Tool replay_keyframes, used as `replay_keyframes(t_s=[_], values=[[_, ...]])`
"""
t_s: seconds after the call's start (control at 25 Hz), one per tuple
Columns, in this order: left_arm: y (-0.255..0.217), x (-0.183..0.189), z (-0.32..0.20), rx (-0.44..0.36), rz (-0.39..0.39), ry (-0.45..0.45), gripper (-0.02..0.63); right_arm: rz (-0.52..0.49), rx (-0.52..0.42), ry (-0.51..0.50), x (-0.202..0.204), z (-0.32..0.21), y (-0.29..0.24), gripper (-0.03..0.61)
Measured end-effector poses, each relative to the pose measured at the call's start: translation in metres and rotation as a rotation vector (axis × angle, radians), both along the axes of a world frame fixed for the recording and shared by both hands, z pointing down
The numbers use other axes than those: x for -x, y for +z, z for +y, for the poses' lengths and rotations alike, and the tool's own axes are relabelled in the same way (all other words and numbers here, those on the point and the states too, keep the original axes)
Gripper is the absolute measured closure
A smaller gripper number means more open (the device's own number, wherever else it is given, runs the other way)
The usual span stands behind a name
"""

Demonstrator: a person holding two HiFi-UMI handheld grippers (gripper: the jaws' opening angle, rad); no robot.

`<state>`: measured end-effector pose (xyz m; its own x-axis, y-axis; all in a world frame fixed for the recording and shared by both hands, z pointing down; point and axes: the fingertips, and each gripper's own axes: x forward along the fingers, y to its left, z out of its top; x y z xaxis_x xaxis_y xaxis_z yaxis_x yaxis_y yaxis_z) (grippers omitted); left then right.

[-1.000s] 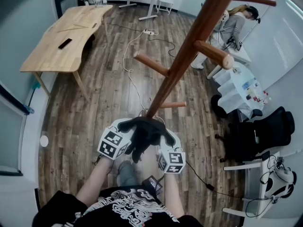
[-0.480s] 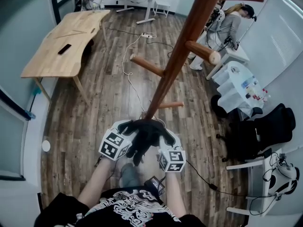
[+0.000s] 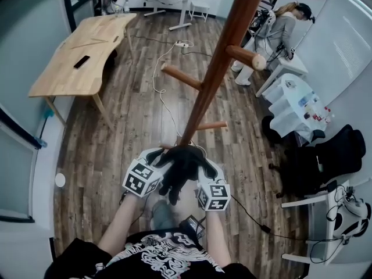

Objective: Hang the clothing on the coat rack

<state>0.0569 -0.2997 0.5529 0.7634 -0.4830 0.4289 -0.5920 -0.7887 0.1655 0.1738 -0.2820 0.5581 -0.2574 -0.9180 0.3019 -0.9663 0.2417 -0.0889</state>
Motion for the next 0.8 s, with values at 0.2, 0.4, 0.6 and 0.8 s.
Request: replay_keyframes(t_s=[0.2,0.4,0.6,0.8], values=[[-0.004,0.004,0.007,0.011,0.021,-0.017,0.436,0.008,0.004,0.002,0.002,0.007,0.001,0.523],[-0.005,0.003,0.012,0.006,0.021,-0.028,0.436,-0.011,0.007,0.009,-0.001,0.016,-0.001,0.523],[-0.008,0.010,0.019,0.006,0.028,-0.040,0.432,-0.021,0.012,0.010,0.001,0.023,0.000,0.516],[-0.015,0.012,0.023,0.008,0.059,-0.054,0.431,-0.036,0.013,0.012,-0.001,0.030,-0.002,0.503]])
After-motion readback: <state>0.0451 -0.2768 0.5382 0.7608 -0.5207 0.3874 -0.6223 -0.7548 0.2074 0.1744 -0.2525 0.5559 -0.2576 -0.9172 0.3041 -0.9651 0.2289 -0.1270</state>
